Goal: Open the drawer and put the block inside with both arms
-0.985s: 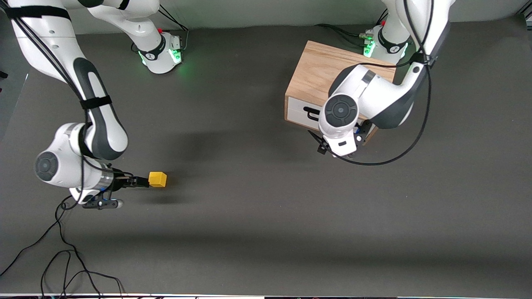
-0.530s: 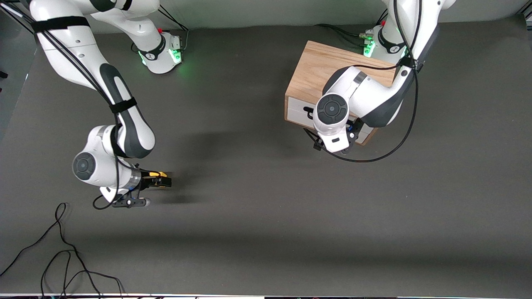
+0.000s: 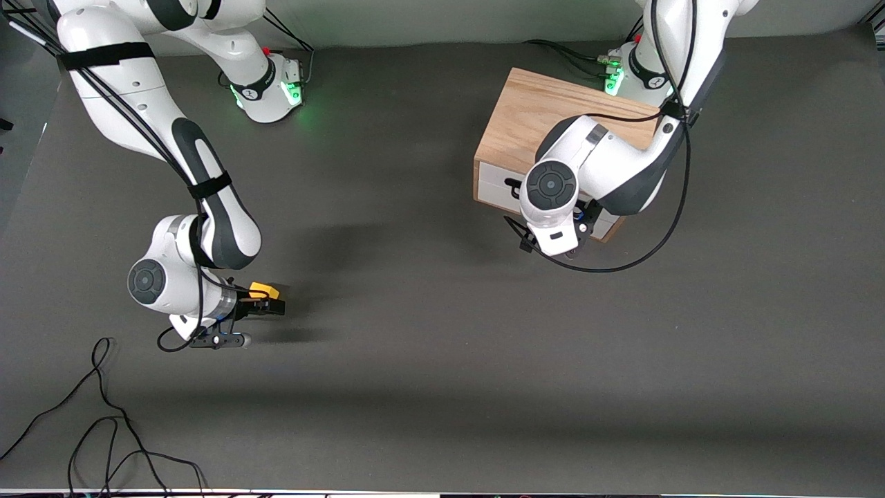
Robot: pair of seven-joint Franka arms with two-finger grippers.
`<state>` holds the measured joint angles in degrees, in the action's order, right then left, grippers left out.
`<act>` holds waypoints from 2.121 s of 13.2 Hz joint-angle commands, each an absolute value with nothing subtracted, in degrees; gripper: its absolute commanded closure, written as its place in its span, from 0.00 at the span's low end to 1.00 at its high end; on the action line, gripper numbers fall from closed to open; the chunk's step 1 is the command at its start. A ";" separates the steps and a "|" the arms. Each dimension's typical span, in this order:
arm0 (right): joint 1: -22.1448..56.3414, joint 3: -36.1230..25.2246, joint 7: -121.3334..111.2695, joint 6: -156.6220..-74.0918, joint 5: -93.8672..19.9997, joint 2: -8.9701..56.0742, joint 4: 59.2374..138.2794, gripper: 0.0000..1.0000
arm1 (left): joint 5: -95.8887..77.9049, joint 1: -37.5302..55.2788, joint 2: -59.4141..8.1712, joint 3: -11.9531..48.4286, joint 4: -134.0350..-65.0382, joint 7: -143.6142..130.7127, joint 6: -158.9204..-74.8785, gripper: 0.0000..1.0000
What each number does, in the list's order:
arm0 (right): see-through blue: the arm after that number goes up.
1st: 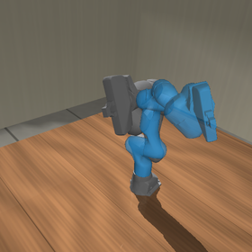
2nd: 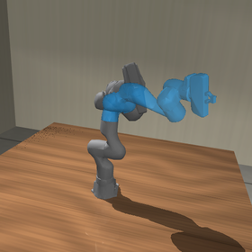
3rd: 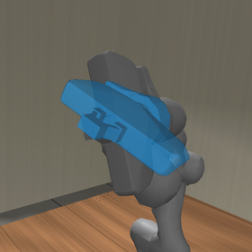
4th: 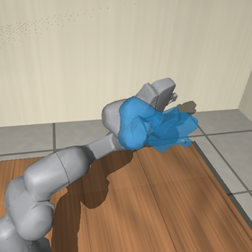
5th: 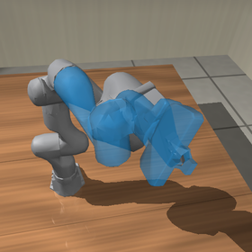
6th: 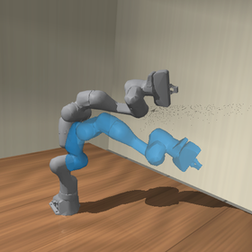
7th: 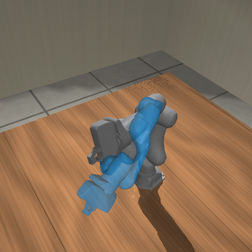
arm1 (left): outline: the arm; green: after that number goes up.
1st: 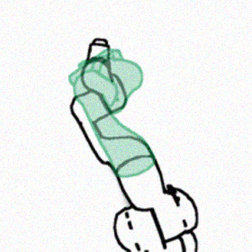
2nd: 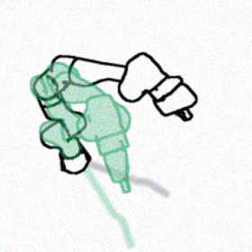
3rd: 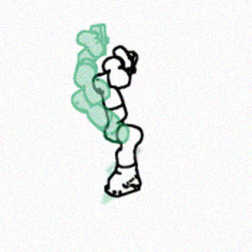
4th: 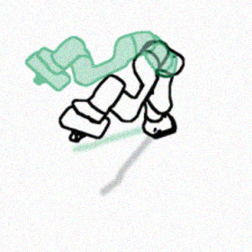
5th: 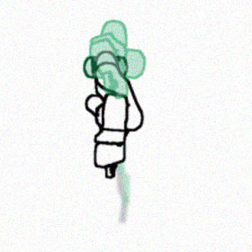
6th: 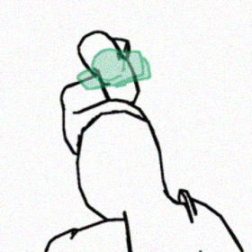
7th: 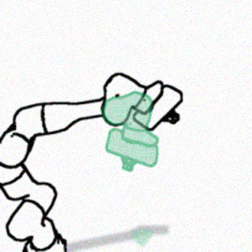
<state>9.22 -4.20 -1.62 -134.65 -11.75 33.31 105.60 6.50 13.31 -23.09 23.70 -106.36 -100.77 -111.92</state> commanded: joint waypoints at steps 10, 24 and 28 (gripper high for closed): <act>9.75 -7.12 7.91 -128.93 -11.51 32.52 106.17 0.00 | 9.84 13.54 -28.46 23.47 -99.16 -101.95 -117.42 0.00; 10.63 -6.68 7.82 -107.96 -11.51 26.74 93.10 1.00 | 11.78 14.50 -36.74 22.68 -86.49 -101.95 -124.27 0.00; 10.55 -7.29 8.00 -93.29 -10.99 22.07 82.73 1.00 | 11.69 16.17 -37.35 20.48 -84.29 -101.87 -124.19 0.00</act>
